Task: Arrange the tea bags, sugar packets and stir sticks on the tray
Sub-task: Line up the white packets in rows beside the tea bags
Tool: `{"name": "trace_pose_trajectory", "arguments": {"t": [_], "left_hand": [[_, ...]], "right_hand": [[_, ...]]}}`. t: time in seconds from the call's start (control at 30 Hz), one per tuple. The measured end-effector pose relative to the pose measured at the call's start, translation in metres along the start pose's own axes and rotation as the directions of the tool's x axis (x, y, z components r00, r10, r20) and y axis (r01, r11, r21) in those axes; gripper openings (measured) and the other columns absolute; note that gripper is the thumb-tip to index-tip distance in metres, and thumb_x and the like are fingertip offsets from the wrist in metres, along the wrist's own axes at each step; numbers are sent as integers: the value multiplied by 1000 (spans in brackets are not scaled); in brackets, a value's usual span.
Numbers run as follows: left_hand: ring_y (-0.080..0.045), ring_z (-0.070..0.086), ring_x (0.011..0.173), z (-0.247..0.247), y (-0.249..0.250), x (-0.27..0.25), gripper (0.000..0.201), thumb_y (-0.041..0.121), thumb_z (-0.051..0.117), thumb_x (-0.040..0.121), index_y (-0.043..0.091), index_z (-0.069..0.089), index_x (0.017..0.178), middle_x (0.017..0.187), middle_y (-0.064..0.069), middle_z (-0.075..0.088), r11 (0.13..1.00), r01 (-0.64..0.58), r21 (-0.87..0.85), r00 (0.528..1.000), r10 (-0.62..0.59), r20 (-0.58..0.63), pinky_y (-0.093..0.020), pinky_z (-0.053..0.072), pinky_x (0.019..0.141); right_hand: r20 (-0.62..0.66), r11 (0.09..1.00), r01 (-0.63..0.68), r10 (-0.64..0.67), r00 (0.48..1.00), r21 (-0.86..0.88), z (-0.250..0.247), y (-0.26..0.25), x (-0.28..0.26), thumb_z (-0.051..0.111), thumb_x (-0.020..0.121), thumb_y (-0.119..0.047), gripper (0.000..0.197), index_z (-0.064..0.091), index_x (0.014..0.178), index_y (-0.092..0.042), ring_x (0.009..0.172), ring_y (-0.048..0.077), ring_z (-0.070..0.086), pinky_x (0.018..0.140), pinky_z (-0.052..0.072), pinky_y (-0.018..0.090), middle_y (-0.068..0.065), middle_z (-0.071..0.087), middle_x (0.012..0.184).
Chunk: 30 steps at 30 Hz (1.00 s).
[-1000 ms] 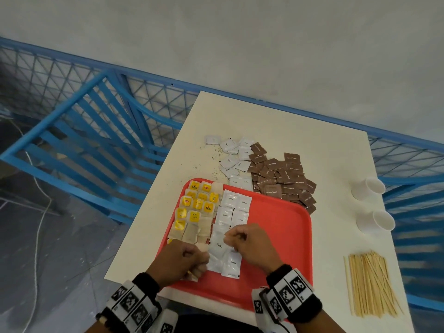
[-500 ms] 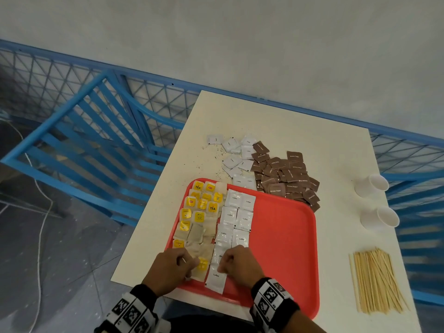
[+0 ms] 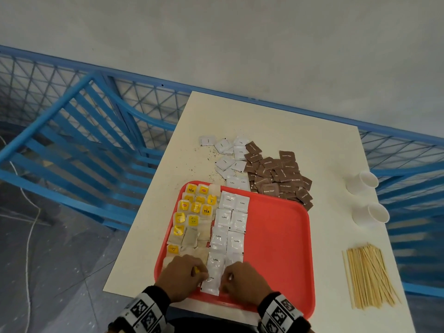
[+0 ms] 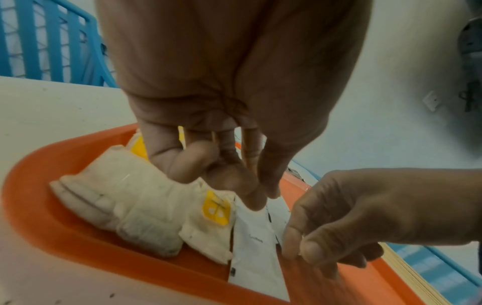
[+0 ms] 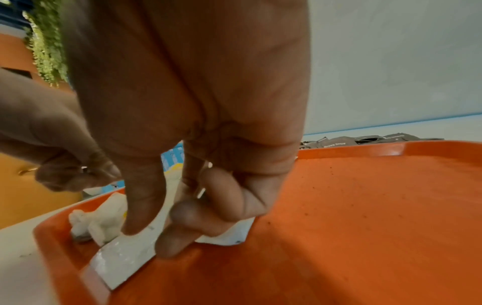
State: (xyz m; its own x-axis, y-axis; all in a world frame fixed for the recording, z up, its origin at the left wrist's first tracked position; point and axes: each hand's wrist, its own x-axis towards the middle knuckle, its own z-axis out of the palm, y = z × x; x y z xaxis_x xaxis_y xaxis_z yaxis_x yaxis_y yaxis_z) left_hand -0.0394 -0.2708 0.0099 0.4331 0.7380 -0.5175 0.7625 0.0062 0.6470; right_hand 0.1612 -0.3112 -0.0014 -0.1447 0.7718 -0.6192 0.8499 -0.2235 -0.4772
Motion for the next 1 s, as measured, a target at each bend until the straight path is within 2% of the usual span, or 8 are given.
{"name": "trace_pose_trajectory", "arguments": {"t": [0.1, 0.23, 0.37, 0.43, 0.53, 0.7, 0.87, 1.0], "left_hand": [[0, 57, 66, -5, 8, 7, 23, 38, 70, 88, 29, 66, 68, 69, 17, 62, 1000, -18, 8, 999, 17, 49, -13, 44, 66], [-1, 48, 46, -36, 31, 25, 44, 37, 72, 88, 18, 48, 56, 44, 14, 48, 999, -7, -42, 998, 5, -58, -11, 40, 55], [0, 45, 49, -78, 57, 58, 35, 33, 68, 93, 15, 56, 65, 56, 9, 49, 997, -82, -5, 979, 80, -189, -9, 37, 53], [-2, 46, 53, -98, 68, 79, 26, 30, 67, 94, 16, 63, 72, 62, 9, 54, 996, -86, 18, 973, 88, -214, -11, 36, 52], [-2, 49, 57, -121, 78, 115, 32, 36, 66, 93, 21, 58, 65, 61, 11, 55, 998, -41, 48, 965, 52, -256, -15, 31, 52], [-9, 60, 62, -134, 80, 169, 31, 41, 69, 90, 23, 58, 67, 65, 8, 64, 998, 49, 26, 965, -40, -258, -24, 42, 60], [-19, 64, 79, -128, 90, 206, 23, 36, 69, 89, 25, 58, 72, 77, 8, 63, 992, 77, 98, 965, -49, -259, -32, 53, 73], [-21, 61, 99, -115, 105, 232, 16, 35, 69, 89, 23, 61, 96, 98, 7, 57, 965, 50, 257, 982, 0, -191, -37, 49, 86]], "right_hand": [[4, 999, 24, -24, 1000, 27, -16, -1, -1, 64, 86, -25, 18, 70, 77, -10, 79, 16, 64, 76, 53, 27, 3, 71, 86], [-91, 991, -2, 14, 996, 134, -74, -1, 11, 73, 85, -42, 43, 60, 62, -8, 52, 8, 44, 53, 38, 22, 1, 53, 59], [-184, 985, 37, -6, 983, 166, -138, -2, 35, 72, 89, -31, 41, 51, 58, -17, 47, 0, 41, 49, 34, 11, -11, 49, 56], [-219, 993, 25, 1, 976, 118, -164, 1, 59, 71, 90, -24, 32, 57, 63, -15, 56, -3, 51, 54, 38, 7, -13, 56, 62], [-308, 996, -80, 62, 949, -45, -189, 9, 100, 62, 89, -20, 25, 57, 64, -23, 80, 16, 65, 81, 54, 31, -5, 67, 80], [-272, 990, -102, 71, 960, -99, -209, 11, 145, 56, 82, -4, 16, 59, 84, -19, 92, 22, 62, 78, 52, 32, 2, 65, 98], [-176, 960, -85, 38, 984, -266, -211, 18, 171, 73, 80, -19, 53, 53, 129, -23, 118, 31, 51, 91, 50, 42, 9, 46, 131], [-160, 951, -93, 47, 986, -295, -205, 28, 182, 84, 72, -30, 59, 51, 120, -25, 120, 33, 47, 92, 52, 49, 8, 39, 134]]}}
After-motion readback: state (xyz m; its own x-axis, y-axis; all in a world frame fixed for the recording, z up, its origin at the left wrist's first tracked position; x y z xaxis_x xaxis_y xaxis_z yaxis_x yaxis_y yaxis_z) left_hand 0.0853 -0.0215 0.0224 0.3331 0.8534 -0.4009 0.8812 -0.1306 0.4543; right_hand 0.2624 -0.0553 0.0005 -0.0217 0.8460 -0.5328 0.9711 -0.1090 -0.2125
